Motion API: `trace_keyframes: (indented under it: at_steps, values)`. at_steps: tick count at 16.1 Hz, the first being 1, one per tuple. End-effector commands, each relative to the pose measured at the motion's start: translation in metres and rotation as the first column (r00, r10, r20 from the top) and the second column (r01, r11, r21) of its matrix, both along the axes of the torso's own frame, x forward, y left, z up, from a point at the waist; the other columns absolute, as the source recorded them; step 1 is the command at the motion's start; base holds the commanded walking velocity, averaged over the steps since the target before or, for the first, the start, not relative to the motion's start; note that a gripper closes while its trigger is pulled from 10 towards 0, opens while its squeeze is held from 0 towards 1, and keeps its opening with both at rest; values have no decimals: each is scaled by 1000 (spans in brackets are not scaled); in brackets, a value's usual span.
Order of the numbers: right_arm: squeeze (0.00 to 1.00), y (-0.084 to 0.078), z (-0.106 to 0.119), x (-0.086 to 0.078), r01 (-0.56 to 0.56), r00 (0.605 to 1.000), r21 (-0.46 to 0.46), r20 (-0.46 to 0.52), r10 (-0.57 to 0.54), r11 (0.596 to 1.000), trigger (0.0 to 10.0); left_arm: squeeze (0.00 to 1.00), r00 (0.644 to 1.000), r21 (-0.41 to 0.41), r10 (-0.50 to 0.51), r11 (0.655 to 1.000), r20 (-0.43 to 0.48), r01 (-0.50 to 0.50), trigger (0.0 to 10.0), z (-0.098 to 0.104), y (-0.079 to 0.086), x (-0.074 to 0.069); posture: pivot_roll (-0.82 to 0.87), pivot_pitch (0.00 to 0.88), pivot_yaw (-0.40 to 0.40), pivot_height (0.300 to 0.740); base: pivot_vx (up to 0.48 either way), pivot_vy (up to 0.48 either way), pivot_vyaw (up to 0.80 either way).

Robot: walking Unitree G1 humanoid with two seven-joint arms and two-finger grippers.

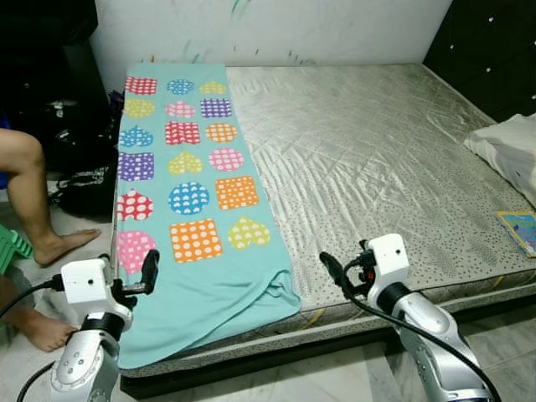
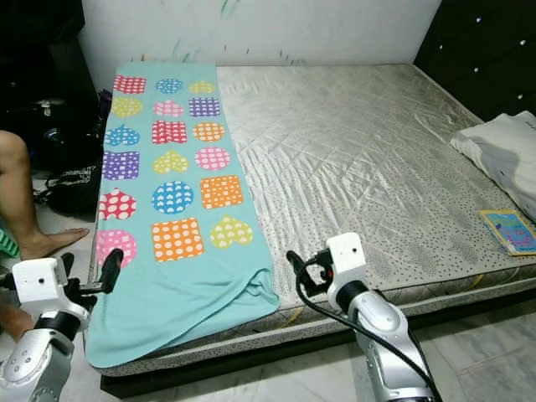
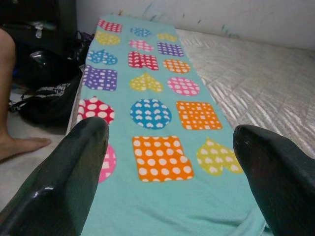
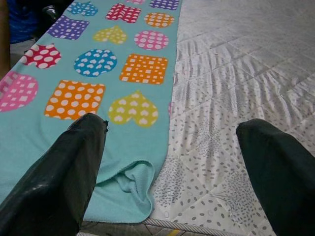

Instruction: Clean up the room

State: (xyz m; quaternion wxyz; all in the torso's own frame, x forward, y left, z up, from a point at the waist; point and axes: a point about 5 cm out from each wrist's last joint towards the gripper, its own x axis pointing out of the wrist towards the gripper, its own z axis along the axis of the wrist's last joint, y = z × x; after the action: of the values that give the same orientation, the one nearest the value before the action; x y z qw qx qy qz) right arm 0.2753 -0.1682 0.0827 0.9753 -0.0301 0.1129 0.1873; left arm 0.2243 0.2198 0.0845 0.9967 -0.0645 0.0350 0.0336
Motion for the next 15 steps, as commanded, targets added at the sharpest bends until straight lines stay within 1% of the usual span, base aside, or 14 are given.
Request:
trace_keyframes:
  at_steps: [1, 2, 4, 5, 7, 9, 11, 13, 14, 15]
  values:
    - [0, -2, 6, 1, 8, 1000, 2, 21, -8, 1000, 10000, 0, 1000, 14, -17, 1000, 17, 17, 10000, 5, -2, 1, -20, 101, -75, 740, 0, 0, 0]
    - [0, -3, 6, 0, 2, 1000, -1, 16, -2, 1000, 10000, 0, 1000, 11, -7, 1000, 25, 6, 10000, 6, -2, 0, -8, 103, -100, 740, 0, 0, 0]
    - [0, -1, 5, 1, -15, 1000, -6, 11, 15, 1000, 10000, 0, 999, 7, 23, 1000, 39, -23, 10000, 8, 0, -2, -4, 102, -112, 740, 0, 0, 0]
    - [0, 3, 7, 6, -51, 999, -15, 11, 51, 999, 10000, 0, 997, -1, 59, 998, 54, -59, 10000, 10, 2, -5, 10, 104, -157, 740, 0, 0, 0]
    - [0, 7, 10, 13, -86, 996, -22, 14, 86, 996, 10000, 0, 994, -9, 95, 996, 58, -94, 10000, 10, 3, -10, 24, 104, -192, 740, 0, 0, 0]
    - [0, 10, 13, 19, -100, 995, -25, 19, 101, 995, 10000, 0, 991, -11, 115, 993, 64, -114, 10000, 10, 5, -13, 26, 99, -203, 740, 0, 0, 0]
    - [0, 10, 14, 20, -94, 995, -23, 27, 95, 995, 10000, 0, 992, -9, 107, 994, 62, -106, 10000, 9, 4, -11, 19, 93, -192, 740, 0, 0, 0]
    - [0, 7, 14, 19, -49, 998, -11, 45, 50, 999, 10000, 0, 996, -5, 65, 998, 68, -65, 10000, 12, -1, -1, 2, 85, -155, 740, 0, 0, 0]
    - [0, 5, 14, 18, -31, 998, -6, 50, 31, 1000, 10000, 0, 996, -3, 49, 999, 69, -48, 10000, 13, -1, 3, -11, 79, -123, 740, 0, 0, 0]
    - [0, 1, 13, 15, 14, 998, 4, 61, -14, 1000, 10000, 0, 997, 4, 10, 1000, 71, -10, 10000, 15, -3, 12, -25, 76, -87, 740, 0, 0, 0]
